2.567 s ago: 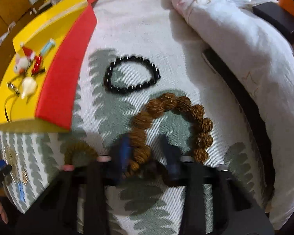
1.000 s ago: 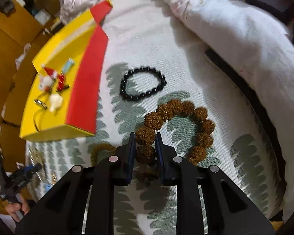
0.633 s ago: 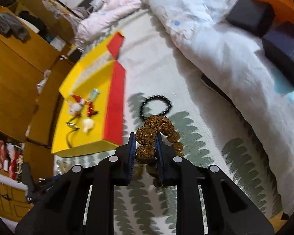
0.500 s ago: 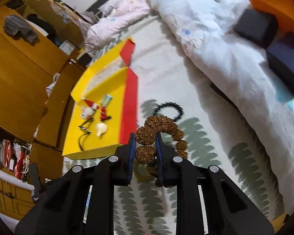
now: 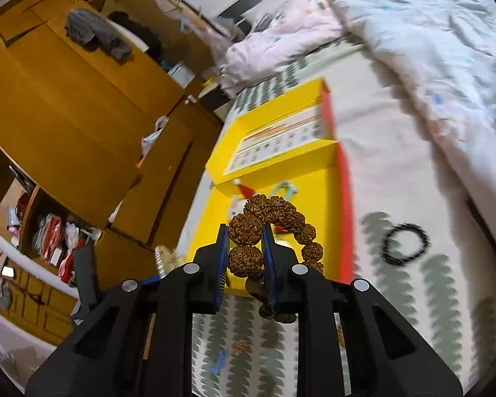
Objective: Organize jewelry
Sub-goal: 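Carry the pearl clip with the left tool while the right tool carries the bracelet into the box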
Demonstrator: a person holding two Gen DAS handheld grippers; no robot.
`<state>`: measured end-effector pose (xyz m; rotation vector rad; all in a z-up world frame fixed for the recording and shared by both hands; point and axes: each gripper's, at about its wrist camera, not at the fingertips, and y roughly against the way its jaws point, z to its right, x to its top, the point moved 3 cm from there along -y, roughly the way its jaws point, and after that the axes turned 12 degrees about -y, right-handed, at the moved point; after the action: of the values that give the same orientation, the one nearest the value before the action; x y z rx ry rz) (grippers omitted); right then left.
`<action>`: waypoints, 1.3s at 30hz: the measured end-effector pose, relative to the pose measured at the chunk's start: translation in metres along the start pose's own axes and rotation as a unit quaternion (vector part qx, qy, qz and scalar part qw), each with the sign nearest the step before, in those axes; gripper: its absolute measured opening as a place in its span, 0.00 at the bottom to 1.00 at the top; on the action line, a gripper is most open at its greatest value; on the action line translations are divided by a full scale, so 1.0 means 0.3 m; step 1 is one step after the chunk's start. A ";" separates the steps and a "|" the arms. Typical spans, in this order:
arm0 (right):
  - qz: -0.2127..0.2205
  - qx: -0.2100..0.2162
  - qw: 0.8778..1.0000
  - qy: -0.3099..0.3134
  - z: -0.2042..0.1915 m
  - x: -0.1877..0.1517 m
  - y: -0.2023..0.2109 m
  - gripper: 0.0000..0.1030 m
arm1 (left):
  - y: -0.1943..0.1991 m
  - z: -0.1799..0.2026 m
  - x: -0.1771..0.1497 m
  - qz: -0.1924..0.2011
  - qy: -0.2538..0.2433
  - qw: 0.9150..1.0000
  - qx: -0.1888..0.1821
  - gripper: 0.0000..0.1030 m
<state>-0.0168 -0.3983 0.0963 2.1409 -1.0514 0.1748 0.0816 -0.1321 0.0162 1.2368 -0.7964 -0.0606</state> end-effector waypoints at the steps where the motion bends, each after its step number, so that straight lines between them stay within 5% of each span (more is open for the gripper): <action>1: -0.004 0.004 1.000 0.000 -0.012 0.009 -0.027 0.20 | -0.020 -0.007 0.027 -0.004 0.003 1.000 -0.001 0.24; 14: -0.061 -0.034 0.997 -0.019 0.067 0.045 -0.377 0.20 | -0.215 0.031 0.160 -0.037 -0.039 0.998 -0.027 0.24; 23: -0.067 -0.098 0.993 0.004 0.077 0.028 -0.507 0.20 | -0.372 0.100 0.219 -0.069 -0.077 0.995 -0.016 0.24; 27: -0.070 -0.101 0.992 0.008 0.084 0.026 -0.559 0.20 | -0.447 0.106 0.211 -0.081 -0.097 0.992 0.016 0.24; 37: -0.063 -0.125 0.990 -0.007 0.138 0.033 -0.647 0.21 | -0.513 0.121 0.227 -0.087 -0.109 0.990 0.014 0.25; 39: -0.065 -0.123 0.990 -0.013 0.154 0.035 -0.662 0.22 | -0.510 0.126 0.230 -0.080 -0.112 0.990 0.018 0.34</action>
<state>0.1267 -0.3571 -0.0428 1.9840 -0.8957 -0.0430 0.1673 -0.2495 -0.0761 1.3423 -0.8923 -0.3220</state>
